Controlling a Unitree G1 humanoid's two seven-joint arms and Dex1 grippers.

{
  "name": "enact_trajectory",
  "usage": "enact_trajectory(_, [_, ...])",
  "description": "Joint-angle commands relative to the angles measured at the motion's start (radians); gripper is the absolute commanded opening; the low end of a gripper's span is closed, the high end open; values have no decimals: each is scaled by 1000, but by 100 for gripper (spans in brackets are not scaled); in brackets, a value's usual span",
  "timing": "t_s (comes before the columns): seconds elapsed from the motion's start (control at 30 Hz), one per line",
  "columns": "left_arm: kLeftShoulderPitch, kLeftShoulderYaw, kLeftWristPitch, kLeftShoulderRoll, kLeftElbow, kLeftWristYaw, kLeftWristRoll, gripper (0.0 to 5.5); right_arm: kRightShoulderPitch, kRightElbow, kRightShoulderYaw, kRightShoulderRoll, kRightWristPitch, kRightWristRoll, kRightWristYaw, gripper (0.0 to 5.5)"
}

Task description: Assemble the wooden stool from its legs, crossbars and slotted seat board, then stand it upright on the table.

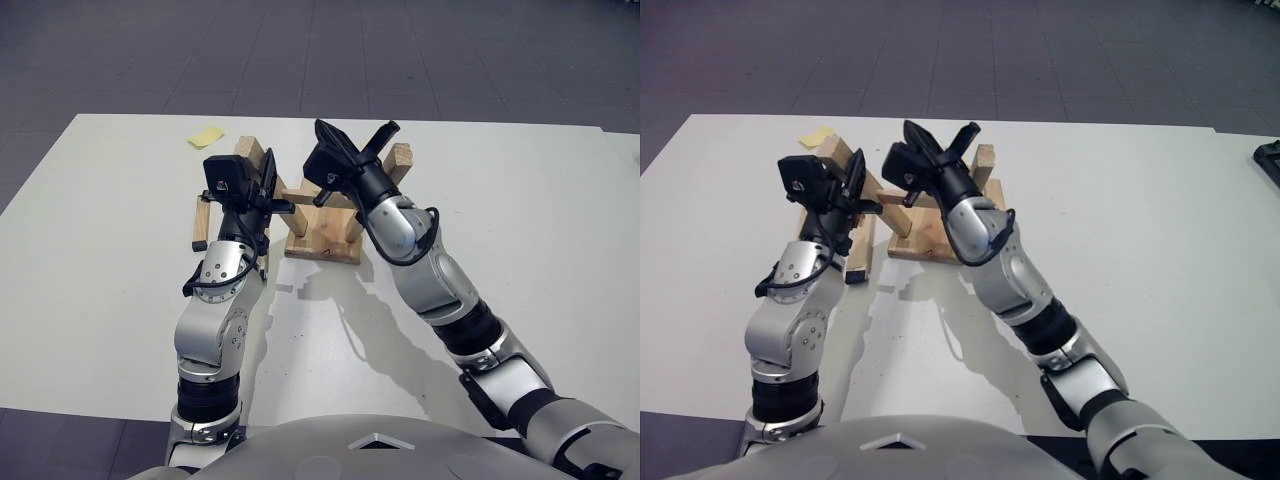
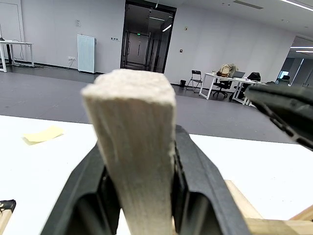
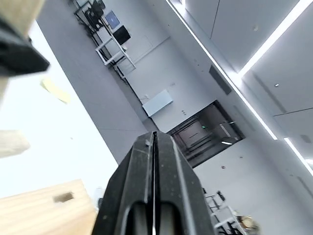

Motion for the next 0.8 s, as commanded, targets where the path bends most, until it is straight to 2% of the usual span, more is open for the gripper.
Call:
enact_trajectory(0.03, [105, 6, 141, 19, 131, 32, 55, 105, 114, -9, -24, 91, 210, 214, 184, 0])
enact_trajectory(0.1, [108, 8, 140, 16, 129, 33, 56, 105, 122, -4, -39, 107, 290, 255, 210, 0])
enact_trajectory(0.2, [108, 7, 140, 14, 130, 33, 58, 105, 106, -1, -64, 109, 299, 267, 194, 0])
enact_trajectory(0.43, [109, 10, 139, 13, 130, 33, 59, 105, 13, -110, -164, 95, 119, 213, 49, 0])
enact_trajectory(0.57, [94, 1, 136, 31, 137, 15, 64, 105, -74, -216, -310, 166, 50, 299, -22, 0])
enact_trajectory(0.7, [83, 0, 133, 44, 147, 0, 63, 105, -153, -223, -432, 171, 50, 369, -56, 61])
enact_trajectory(0.8, [74, 2, 131, 47, 159, -5, 63, 105, -157, -198, -450, 140, 27, 367, -67, 106])
